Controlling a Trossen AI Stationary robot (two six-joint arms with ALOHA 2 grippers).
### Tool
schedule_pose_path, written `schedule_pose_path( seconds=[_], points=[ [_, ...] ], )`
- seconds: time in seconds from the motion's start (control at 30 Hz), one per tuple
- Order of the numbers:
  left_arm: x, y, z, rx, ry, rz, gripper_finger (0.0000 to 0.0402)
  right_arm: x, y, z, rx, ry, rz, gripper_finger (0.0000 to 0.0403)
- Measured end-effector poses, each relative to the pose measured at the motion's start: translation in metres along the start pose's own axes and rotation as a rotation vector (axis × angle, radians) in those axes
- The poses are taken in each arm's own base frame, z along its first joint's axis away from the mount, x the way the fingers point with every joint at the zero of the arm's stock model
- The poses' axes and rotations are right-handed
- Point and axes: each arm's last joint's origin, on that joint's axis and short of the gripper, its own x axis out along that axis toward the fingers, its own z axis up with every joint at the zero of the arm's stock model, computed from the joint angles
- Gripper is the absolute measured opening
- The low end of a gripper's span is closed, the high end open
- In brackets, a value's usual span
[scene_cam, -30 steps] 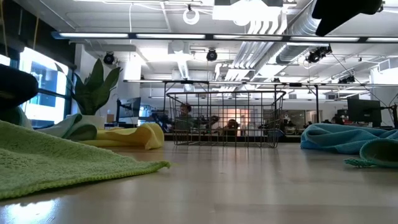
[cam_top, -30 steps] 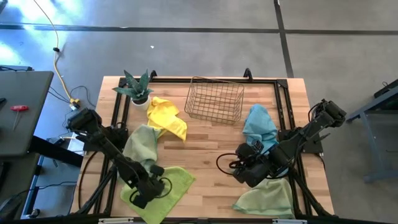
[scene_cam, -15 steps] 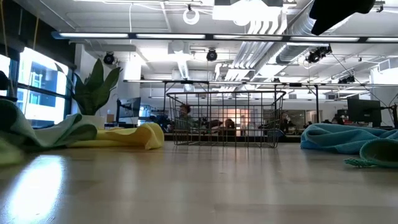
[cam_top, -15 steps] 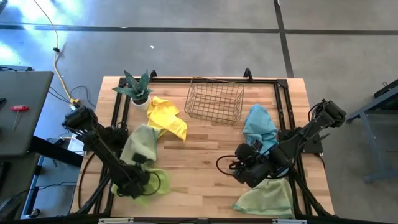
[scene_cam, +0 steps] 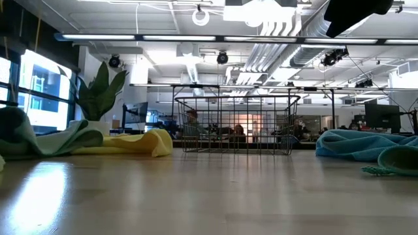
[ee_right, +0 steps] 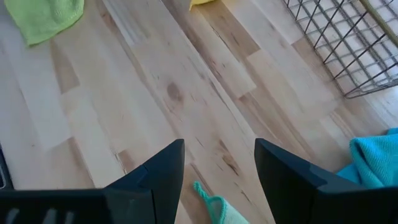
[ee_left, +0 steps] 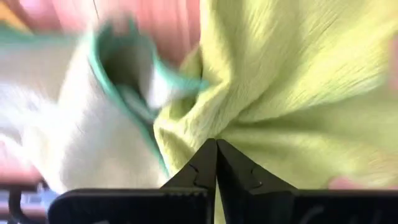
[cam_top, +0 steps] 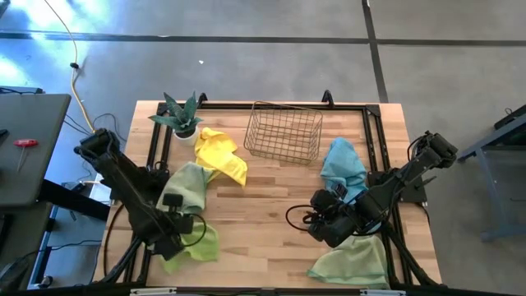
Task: Fold microfiber towels
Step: Fold the bottom blue microfiber cloth
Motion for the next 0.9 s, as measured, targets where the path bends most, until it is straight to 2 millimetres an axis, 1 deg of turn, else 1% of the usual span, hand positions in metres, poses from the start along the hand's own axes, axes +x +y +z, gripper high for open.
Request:
schedule_pose_path(
  seconds=[0.1,0.17,0.23,0.3,0.37,0.47,0.57,0.63,0.8,0.9],
  points=[
    [-0.024,0.003,0.011,-0.096,-0.182,-0.009,0.0001,0.001,0.0,0.001,0.004,0.002,-0.001,0.0188],
    [-0.035,0.007,0.018,-0.168,-0.31,0.012,0.0001,0.001,-0.001,0.002,0.008,0.002,-0.004,0.0188],
    [-0.044,0.01,0.026,-0.24,-0.431,0.031,0.0001,0.002,-0.002,0.003,0.012,0.003,-0.005,0.0188],
    [-0.049,0.011,0.033,-0.303,-0.52,0.011,0.0001,0.003,-0.002,0.004,0.017,0.004,-0.008,0.0188],
    [-0.052,0.011,0.042,-0.301,-0.576,-0.03,0.0001,0.004,-0.003,0.005,0.021,0.005,-0.011,0.0188],
    [-0.055,0.013,0.054,-0.237,-0.636,-0.034,0.0001,0.005,-0.004,0.007,0.027,0.005,-0.015,0.0188],
    [-0.055,0.017,0.066,-0.264,-0.667,-0.078,0.0,0.006,-0.005,0.008,0.032,0.004,-0.019,0.0188],
    [-0.057,0.017,0.072,-0.299,-0.669,-0.164,0.0,0.006,-0.005,0.009,0.035,0.004,-0.02,0.0188],
    [-0.061,0.011,0.081,-0.337,-0.66,-0.343,0.0,0.008,-0.007,0.011,0.046,0.004,-0.028,0.0188],
    [-0.059,0.011,0.081,-0.36,-0.639,-0.352,0.0,0.009,-0.007,0.012,0.053,0.01,-0.024,0.0188]
  ],
)
